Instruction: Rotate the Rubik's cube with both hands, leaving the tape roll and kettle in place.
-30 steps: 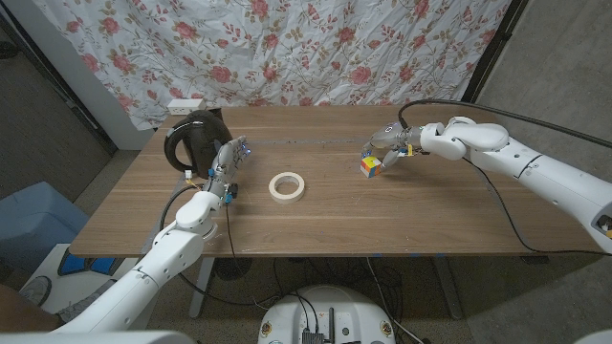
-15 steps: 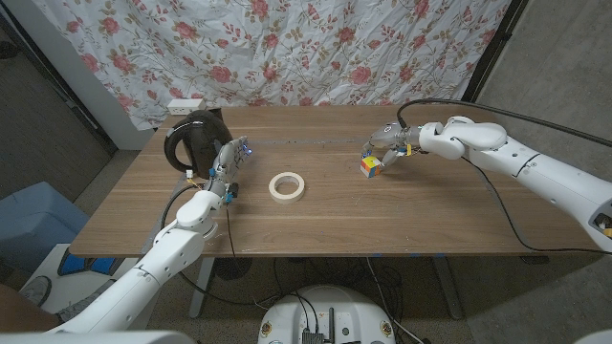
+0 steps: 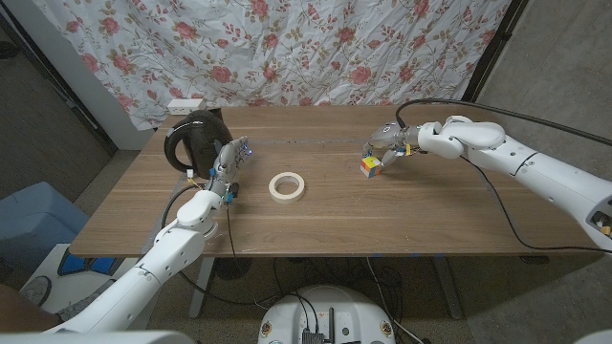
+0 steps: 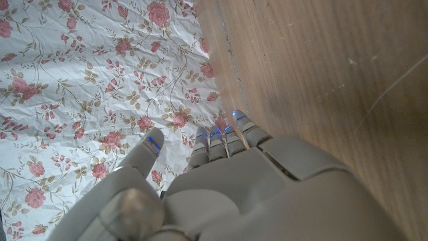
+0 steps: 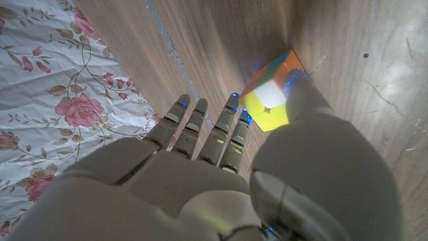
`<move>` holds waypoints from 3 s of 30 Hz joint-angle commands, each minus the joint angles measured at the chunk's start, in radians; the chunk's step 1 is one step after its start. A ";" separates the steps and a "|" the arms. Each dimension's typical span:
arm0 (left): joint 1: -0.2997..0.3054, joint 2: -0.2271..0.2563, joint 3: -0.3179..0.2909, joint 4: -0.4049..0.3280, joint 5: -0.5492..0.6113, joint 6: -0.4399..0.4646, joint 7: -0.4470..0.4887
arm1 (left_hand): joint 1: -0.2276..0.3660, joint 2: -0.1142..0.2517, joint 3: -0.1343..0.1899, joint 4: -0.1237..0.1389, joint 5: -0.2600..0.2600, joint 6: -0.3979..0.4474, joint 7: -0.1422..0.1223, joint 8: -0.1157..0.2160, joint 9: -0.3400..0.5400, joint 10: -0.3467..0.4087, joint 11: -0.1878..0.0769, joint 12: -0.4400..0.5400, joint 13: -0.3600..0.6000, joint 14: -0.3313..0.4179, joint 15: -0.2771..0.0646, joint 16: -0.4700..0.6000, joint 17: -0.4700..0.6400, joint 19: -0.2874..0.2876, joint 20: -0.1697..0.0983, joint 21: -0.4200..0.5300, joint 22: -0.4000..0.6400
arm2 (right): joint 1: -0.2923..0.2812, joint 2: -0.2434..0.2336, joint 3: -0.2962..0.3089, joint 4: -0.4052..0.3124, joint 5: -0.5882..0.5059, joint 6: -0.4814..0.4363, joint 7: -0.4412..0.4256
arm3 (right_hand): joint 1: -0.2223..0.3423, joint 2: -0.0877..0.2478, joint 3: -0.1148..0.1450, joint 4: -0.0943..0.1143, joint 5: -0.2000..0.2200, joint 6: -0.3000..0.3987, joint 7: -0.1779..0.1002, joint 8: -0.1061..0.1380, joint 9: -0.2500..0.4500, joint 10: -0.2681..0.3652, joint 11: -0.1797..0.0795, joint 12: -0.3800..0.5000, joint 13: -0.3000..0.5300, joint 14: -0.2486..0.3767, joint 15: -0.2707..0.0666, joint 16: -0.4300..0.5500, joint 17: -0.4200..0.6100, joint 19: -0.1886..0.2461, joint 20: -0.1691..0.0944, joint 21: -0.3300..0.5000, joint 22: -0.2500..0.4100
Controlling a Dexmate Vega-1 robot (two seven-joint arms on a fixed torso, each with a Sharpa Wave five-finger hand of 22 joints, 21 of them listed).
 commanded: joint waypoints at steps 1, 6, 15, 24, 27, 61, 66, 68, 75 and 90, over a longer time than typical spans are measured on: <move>0.004 0.001 0.001 -0.003 -0.003 0.005 0.006 | 0.007 0.083 0.003 0.004 0.005 0.009 -0.004 0.001 0.003 0.007 -0.002 0.005 0.004 0.012 0.000 0.005 0.003 0.009 0.001 0.003 0.001 | 0.011 0.006 -0.008 0.014 -0.003 0.009 -0.009 | 0.007 -0.003 -0.009 0.002 0.002 0.024 0.001 0.013 0.003 0.024 -0.002 0.005 0.004 0.017 -0.141 0.010 0.005 0.005 -0.009 -0.002 0.002; 0.005 -0.001 0.002 -0.003 -0.004 0.007 0.008 | 0.007 0.083 0.003 0.004 0.005 0.008 -0.004 0.001 0.003 0.007 -0.002 0.004 0.004 0.012 0.000 0.005 0.003 0.009 0.001 0.003 0.001 | 0.012 0.007 -0.009 0.016 -0.003 0.007 -0.012 | 0.010 0.002 -0.015 0.003 0.002 0.046 0.001 0.025 0.004 0.044 -0.002 0.006 0.005 0.030 -0.144 0.017 0.009 0.008 -0.009 -0.002 0.002; 0.001 -0.003 0.005 0.000 -0.004 0.009 0.007 | 0.007 0.084 0.003 0.005 0.005 0.009 -0.004 0.001 0.003 0.006 -0.003 0.004 0.004 0.011 0.000 0.005 0.003 0.010 0.001 0.003 0.001 | 0.015 0.008 -0.012 0.026 0.000 0.011 -0.020 | 0.018 0.010 -0.024 0.003 0.002 0.076 0.001 0.042 0.005 0.081 -0.003 0.010 0.009 0.044 -0.148 0.026 0.014 0.013 -0.009 -0.002 0.002; 0.000 -0.004 0.006 0.001 -0.002 0.008 0.008 | 0.007 0.083 0.004 0.005 0.005 0.008 -0.005 0.001 0.003 0.006 -0.001 0.004 0.004 0.012 0.000 0.005 0.003 0.009 0.001 0.003 0.001 | 0.014 0.005 -0.011 0.027 0.005 0.013 -0.031 | 0.030 0.029 -0.037 0.004 0.000 0.136 0.001 0.075 0.009 0.135 -0.003 0.014 0.015 0.066 -0.149 0.042 0.023 0.018 -0.012 -0.002 0.002; 0.002 -0.004 0.006 -0.003 -0.002 0.008 0.011 | 0.007 0.083 0.004 0.005 0.005 0.008 -0.005 0.001 0.003 0.006 -0.002 0.004 0.004 0.012 0.000 0.005 0.003 0.009 0.001 0.003 0.001 | 0.012 0.002 -0.008 0.025 0.009 0.015 -0.036 | 0.031 0.033 -0.040 0.006 -0.001 0.147 0.001 0.081 0.009 0.148 -0.004 0.015 0.017 0.074 -0.148 0.047 0.026 0.019 -0.010 -0.002 0.002; 0.004 0.021 0.009 -0.062 0.015 0.020 0.001 | 0.008 0.083 0.005 0.006 0.005 0.008 -0.003 0.001 0.003 0.007 0.001 0.004 0.004 0.011 0.003 0.004 0.003 0.010 0.002 0.003 0.001 | -0.115 -0.056 0.143 -0.085 0.255 -0.027 -0.039 | 0.011 0.064 -0.059 0.020 -0.005 0.182 0.000 0.101 0.009 0.190 -0.003 0.007 0.013 0.095 -0.142 0.065 0.034 0.033 -0.007 0.000 0.003; -0.006 0.023 0.014 -0.066 0.019 0.026 -0.005 | 0.008 0.083 0.005 0.006 0.005 0.008 -0.002 0.001 0.003 0.007 0.002 0.004 0.004 0.011 0.004 0.004 0.003 0.011 0.003 0.003 0.001 | -0.139 -0.059 0.164 -0.103 0.293 -0.038 -0.047 | 0.009 0.067 -0.061 0.021 -0.006 0.183 0.000 0.102 0.009 0.193 -0.003 0.006 0.013 0.096 -0.143 0.065 0.034 0.033 -0.005 -0.001 0.003; -0.010 0.025 0.016 -0.069 0.020 0.027 -0.008 | 0.008 0.083 0.005 0.005 0.005 0.008 -0.002 0.001 0.003 0.007 0.002 0.004 0.004 0.011 0.004 0.004 0.003 0.011 0.004 0.003 0.001 | -0.147 -0.059 0.171 -0.107 0.307 -0.039 -0.053 | 0.007 0.068 -0.062 0.022 -0.006 0.184 0.000 0.102 0.009 0.194 -0.003 0.005 0.013 0.097 -0.142 0.066 0.034 0.033 -0.005 -0.001 0.003; -0.021 0.032 0.021 -0.083 0.030 0.034 -0.015 | 0.009 0.083 0.006 0.004 0.006 0.008 -0.002 0.001 0.003 0.007 0.002 0.004 0.004 0.012 0.005 0.004 0.002 0.011 0.005 0.003 0.001 | -0.181 -0.056 0.199 -0.125 0.360 -0.057 -0.078 | 0.002 0.073 -0.065 0.023 -0.007 0.189 0.000 0.105 0.008 0.199 -0.003 0.004 0.012 0.099 -0.142 0.068 0.034 0.036 -0.003 0.000 0.003; -0.038 0.035 0.040 -0.108 0.061 0.045 -0.014 | 0.011 0.082 0.008 0.002 0.005 0.010 -0.001 0.002 0.002 0.010 0.000 0.005 0.004 0.012 0.003 0.003 0.002 0.012 0.007 0.004 0.001 | -0.229 -0.032 0.236 -0.130 0.477 -0.075 -0.122 | -0.001 0.080 -0.070 0.022 -0.009 0.198 0.000 0.109 0.007 0.209 -0.002 0.001 0.012 0.108 -0.143 0.074 0.035 0.040 -0.002 0.000 0.003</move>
